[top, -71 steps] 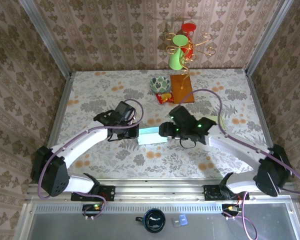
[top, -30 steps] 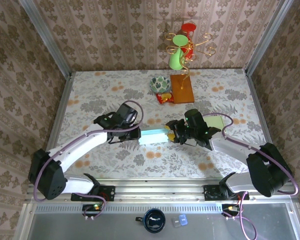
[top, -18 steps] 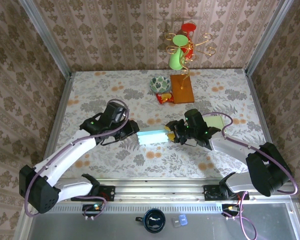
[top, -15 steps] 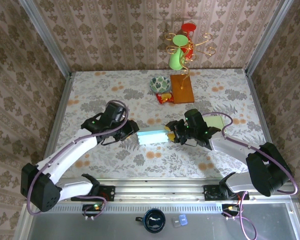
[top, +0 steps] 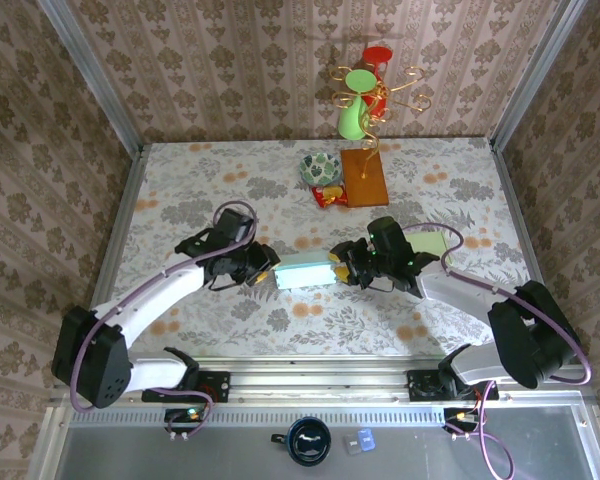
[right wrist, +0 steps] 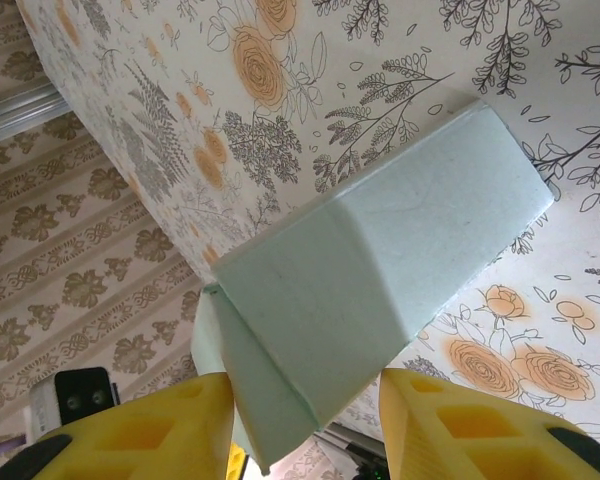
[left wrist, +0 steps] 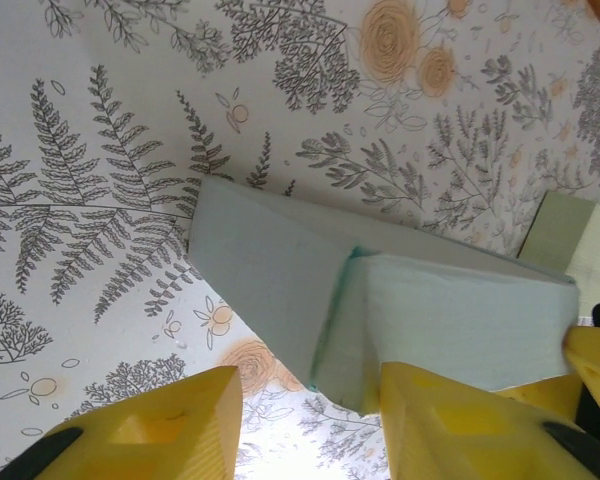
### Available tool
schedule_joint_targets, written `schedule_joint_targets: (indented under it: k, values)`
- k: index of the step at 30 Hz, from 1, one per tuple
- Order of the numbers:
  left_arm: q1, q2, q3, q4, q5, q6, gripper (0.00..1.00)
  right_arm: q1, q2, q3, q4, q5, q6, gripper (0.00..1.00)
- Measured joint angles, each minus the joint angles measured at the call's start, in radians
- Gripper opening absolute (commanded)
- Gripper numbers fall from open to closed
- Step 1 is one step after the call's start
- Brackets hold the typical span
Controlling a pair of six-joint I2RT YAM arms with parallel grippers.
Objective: Fold the paper box
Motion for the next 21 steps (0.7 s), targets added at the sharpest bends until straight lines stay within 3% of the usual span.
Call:
schedule_joint_targets:
  k: [12, 21]
  values:
    - [0.006, 0.000, -0.053, 0.076, 0.032, -0.005, 0.33, -0.002, 0.012, 0.028, -0.073, -0.003, -0.023, 0.43]
    - [0.010, -0.010, -0.092, 0.151, 0.058, -0.005, 0.23, -0.006, 0.016, 0.047, -0.121, -0.006, -0.029, 0.44]
